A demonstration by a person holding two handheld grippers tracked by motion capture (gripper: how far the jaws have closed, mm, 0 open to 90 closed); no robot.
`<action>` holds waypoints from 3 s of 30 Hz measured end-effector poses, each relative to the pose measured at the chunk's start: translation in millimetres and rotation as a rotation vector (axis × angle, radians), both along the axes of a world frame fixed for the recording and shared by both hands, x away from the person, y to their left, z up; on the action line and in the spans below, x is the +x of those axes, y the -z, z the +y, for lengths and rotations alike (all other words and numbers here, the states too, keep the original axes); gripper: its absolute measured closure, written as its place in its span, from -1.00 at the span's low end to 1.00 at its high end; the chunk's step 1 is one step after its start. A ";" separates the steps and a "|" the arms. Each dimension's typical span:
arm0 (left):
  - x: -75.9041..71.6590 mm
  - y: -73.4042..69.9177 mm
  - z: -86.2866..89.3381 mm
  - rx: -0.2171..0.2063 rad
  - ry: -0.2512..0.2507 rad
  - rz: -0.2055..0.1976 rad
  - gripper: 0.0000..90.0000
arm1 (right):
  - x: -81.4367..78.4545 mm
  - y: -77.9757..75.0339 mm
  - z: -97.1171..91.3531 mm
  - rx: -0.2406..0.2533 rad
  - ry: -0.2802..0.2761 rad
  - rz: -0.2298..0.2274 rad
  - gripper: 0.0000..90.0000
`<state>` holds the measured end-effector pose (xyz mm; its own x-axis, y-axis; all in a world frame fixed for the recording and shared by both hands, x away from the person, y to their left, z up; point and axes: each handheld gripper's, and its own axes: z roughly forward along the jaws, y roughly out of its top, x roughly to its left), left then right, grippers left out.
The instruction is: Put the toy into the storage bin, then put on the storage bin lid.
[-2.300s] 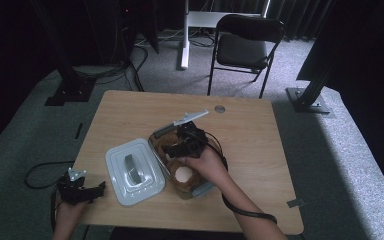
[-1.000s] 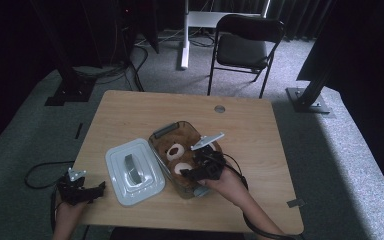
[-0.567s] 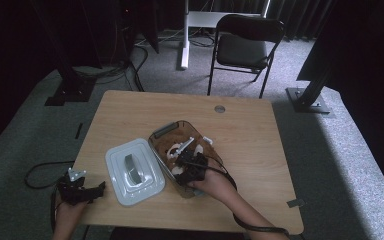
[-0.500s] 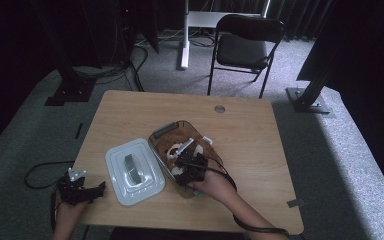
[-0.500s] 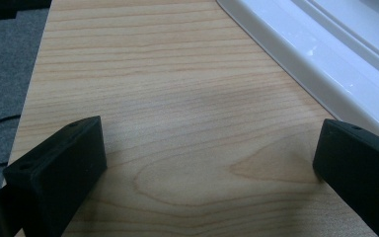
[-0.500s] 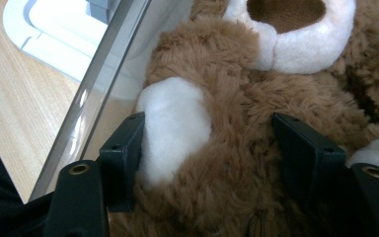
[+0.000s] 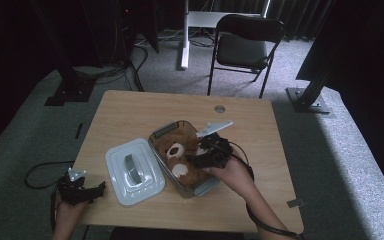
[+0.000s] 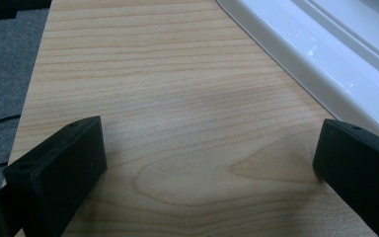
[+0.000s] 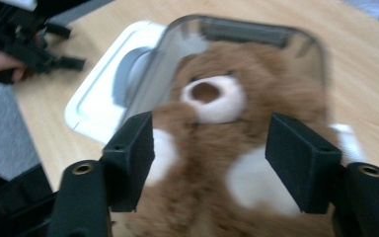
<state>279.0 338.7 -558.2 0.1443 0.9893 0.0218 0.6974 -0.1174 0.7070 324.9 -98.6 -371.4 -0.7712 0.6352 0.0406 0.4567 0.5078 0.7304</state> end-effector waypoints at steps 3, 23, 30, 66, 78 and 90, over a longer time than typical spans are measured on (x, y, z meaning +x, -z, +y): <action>0.0 0.0 0.1 0.001 0.001 0.000 -0.99 | 5.8 -1.5 -14.7 0.002 0.030 -0.005 -0.06; 0.0 0.1 0.0 0.000 0.000 -0.001 -0.99 | 30.7 48.7 -22.7 -0.093 0.082 0.112 0.73; -0.3 0.1 -0.1 0.000 0.000 0.000 -0.99 | 45.0 73.0 -6.9 -0.217 0.064 0.177 0.88; -1.3 -18.8 -30.7 -0.061 0.036 0.056 -0.99 | 68.6 71.3 -94.0 0.019 0.417 -0.003 -0.74; 15.5 -35.1 -69.4 -0.113 0.115 0.026 -0.99 | 77.7 115.3 -96.2 -0.016 0.413 0.032 -0.74; 51.9 -32.7 -102.3 -0.144 0.151 0.056 -0.99 | 74.8 130.1 -90.5 -0.002 0.391 0.023 -0.73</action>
<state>330.9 236.5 -525.5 0.2878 0.9487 -0.1306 0.7184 -0.1238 0.6845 399.7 -189.2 -501.5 -0.4697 0.8812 0.0539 0.6327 0.2934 0.7167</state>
